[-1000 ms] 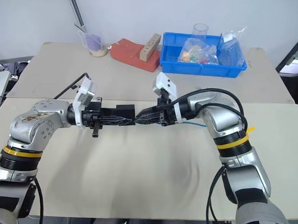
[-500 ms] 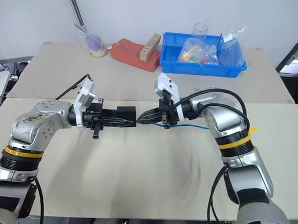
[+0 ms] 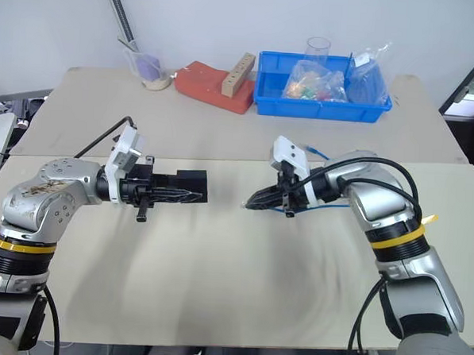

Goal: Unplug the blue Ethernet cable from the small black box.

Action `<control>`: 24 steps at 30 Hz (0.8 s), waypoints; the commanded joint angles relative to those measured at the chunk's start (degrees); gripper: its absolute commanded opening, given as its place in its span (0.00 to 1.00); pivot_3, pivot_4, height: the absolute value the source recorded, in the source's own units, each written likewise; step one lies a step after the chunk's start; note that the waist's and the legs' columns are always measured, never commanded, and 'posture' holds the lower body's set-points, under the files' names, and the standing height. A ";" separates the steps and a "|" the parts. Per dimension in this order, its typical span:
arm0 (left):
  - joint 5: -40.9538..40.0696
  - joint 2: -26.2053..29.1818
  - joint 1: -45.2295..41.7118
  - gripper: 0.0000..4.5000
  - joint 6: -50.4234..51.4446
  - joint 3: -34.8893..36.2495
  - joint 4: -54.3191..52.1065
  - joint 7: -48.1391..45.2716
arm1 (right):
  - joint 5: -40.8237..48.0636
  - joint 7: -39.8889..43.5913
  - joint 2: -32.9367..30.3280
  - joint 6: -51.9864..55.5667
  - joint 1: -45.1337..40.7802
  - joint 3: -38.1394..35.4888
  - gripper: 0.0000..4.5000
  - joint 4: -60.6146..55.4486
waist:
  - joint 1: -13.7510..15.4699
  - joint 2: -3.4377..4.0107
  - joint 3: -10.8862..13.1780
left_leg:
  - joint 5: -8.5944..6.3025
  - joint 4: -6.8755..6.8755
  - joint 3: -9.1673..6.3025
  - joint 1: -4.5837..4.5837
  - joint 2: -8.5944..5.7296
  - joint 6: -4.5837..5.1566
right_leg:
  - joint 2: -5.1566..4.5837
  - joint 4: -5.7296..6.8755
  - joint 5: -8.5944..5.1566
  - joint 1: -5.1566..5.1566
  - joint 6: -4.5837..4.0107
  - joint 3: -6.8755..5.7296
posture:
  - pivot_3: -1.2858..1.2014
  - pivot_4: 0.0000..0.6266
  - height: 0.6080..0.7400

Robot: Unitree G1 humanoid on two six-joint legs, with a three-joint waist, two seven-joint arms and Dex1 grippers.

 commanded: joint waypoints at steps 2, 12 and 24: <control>-1.00 0.20 -0.42 0.13 -1.34 1.02 -1.79 -0.33 | 0.51 -0.13 0.31 -0.41 -0.54 -1.25 0.00 -1.75 | 0.03 0.00 0.00 | -0.01 0.00 0.00 0.00 0.00 0.01 | 0.00 0.01 0.00 0.00 0.00 0.00 | 0.52 0.24 1.00; 2.33 0.58 6.66 0.13 -6.99 3.04 -3.59 3.58 | -10.64 -8.93 -0.03 -16.40 10.46 -0.77 0.20 5.34 | 0.52 0.00 0.00 | -0.01 0.01 0.04 -0.03 -0.03 0.01 | -0.07 0.00 0.00 0.01 0.00 0.02 | 0.52 0.24 1.00; 3.55 -0.83 13.97 0.13 -9.36 13.13 -2.08 16.24 | 5.16 -14.76 -0.33 4.13 8.29 -14.21 0.99 -19.82 | 0.17 0.09 0.07 | -0.05 0.04 -0.10 -0.04 0.02 0.08 | -0.03 0.04 0.00 -0.03 0.00 0.06 | 0.52 0.24 1.00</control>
